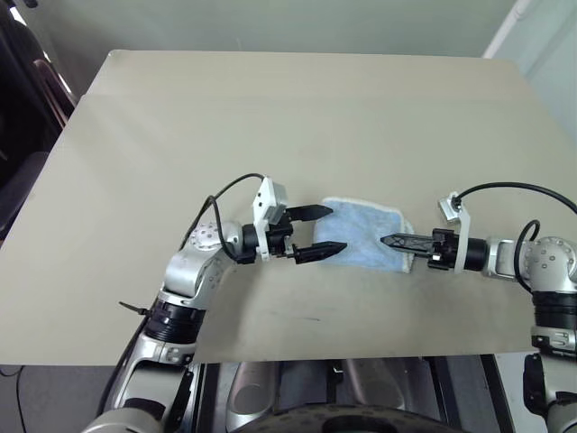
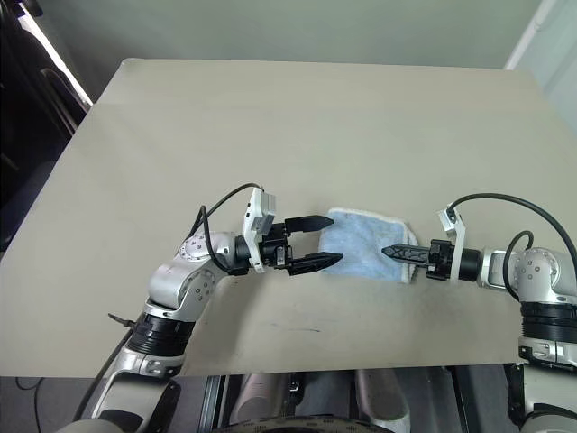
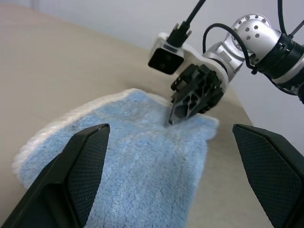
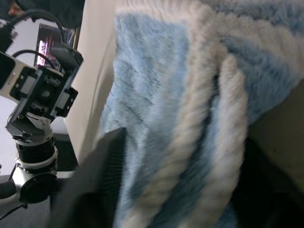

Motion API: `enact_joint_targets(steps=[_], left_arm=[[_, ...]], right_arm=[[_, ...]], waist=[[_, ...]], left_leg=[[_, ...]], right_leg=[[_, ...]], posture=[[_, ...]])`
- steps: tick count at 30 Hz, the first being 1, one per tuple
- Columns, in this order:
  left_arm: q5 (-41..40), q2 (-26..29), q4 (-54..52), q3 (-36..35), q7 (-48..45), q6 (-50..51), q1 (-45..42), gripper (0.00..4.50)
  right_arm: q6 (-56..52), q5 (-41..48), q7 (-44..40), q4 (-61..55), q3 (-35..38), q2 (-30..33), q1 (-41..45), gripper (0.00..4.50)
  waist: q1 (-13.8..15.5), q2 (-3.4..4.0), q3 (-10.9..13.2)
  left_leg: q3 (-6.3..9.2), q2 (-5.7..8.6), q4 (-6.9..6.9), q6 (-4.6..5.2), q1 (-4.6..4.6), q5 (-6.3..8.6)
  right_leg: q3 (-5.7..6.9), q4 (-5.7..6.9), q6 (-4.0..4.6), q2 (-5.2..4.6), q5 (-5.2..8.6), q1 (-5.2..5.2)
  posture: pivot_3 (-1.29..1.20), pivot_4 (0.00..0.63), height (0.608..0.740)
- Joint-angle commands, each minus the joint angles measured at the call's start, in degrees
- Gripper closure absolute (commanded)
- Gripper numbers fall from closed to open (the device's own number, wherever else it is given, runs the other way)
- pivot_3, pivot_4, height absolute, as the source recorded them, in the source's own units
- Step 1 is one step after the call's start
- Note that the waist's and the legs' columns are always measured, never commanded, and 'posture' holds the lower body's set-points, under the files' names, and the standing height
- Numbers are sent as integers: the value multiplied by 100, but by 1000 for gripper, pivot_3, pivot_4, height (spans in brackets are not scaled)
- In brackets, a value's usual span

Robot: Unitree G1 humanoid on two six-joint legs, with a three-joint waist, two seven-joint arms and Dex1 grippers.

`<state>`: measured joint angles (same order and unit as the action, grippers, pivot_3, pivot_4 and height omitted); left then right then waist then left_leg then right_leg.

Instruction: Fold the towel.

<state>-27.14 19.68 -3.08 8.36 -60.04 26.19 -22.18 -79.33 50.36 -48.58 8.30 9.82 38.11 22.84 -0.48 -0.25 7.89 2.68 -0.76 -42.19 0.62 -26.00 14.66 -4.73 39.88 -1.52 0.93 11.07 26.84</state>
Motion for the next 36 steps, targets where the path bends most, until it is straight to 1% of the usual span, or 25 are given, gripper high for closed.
enact_joint_targets(steps=[1,5,6,11,15,18,20,23,26,30,32,36], left_arm=[[69,-19,12,59,26,-129,-102,0],[62,-39,109,-2,23,-150,-171,0],[69,-42,128,-8,20,-157,-183,0],[138,-52,274,36,-27,-255,-269,0],[178,-99,391,71,-48,-347,-349,0],[182,-105,504,68,-104,-405,-425,0],[185,-107,532,70,-117,-425,-439,0],[160,-268,805,54,-176,-488,-736,0],[104,-396,970,10,-207,-461,-953,0],[174,-497,1295,54,-353,-579,-1201,0],[220,-560,1460,83,-421,-659,-1299,0],[293,-688,1671,153,-524,-786,-1412,0]], right_arm=[[5,54,-147,-32,-35,-28,48,3111],[-11,81,-163,-89,4,-24,19,4401],[-16,79,-170,-96,12,-25,17,4455],[-152,249,-23,-347,377,-41,-93,4455],[-352,369,307,-669,734,-134,-262,4455],[-474,699,672,-1204,1414,-269,-362,4455],[-542,793,823,-1316,1561,-334,-385,4455],[-25,1160,1798,-2054,2948,-756,-589,4455],[355,1470,2650,-2525,3595,-1313,-834,4455],[1138,1775,3630,-2926,4095,-1938,-1064,4455],[1534,2020,4093,-2884,4314,-2095,-1100,4455],[2001,2166,4528,-2443,4449,-1786,-1079,4455]], waist=[[2,0,0],[2,-5,-2],[2,-4,-2],[19,-1,0],[35,0,0],[40,2,1],[42,1,1],[86,2,2],[131,2,2],[126,4,3],[112,7,5],[115,7,5]], left_leg=[[-1,0,0,0,-1,0],[-3,1,0,-1,-3,1],[-4,1,-2,-1,-2,1],[-3,2,-6,2,-2,-3],[-2,2,-4,-1,-6,-1],[-5,5,-4,-1,-9,1],[-8,5,-4,0,-10,3],[-5,6,-4,2,-12,4],[1,8,-4,5,-13,4],[-2,7,-2,8,-8,10],[-2,7,-2,8,-8,10],[-3,8,-3,12,-9,8]], right_leg=[[0,0,2,-1,-1,0],[-1,-1,13,-3,-5,1],[-1,-1,11,-3,-5,0],[-1,1,2,-4,-3,0],[-1,1,11,-4,-5,3],[-2,1,14,-7,-5,4],[-3,0,15,-8,-3,4],[-3,0,13,-9,0,3],[-3,0,14,-10,-1,2],[-4,0,11,-11,2,2],[-6,0,-8,-14,9,4],[-11,-1,-54,-19,24,3]], posture=[[0,150,697],[0,150,697],[0,150,697],[0,150,697],[0,150,697],[0,150,697],[0,150,697],[0,150,697],[0,150,697],[0,150,697],[0,150,697],[0,150,697]])
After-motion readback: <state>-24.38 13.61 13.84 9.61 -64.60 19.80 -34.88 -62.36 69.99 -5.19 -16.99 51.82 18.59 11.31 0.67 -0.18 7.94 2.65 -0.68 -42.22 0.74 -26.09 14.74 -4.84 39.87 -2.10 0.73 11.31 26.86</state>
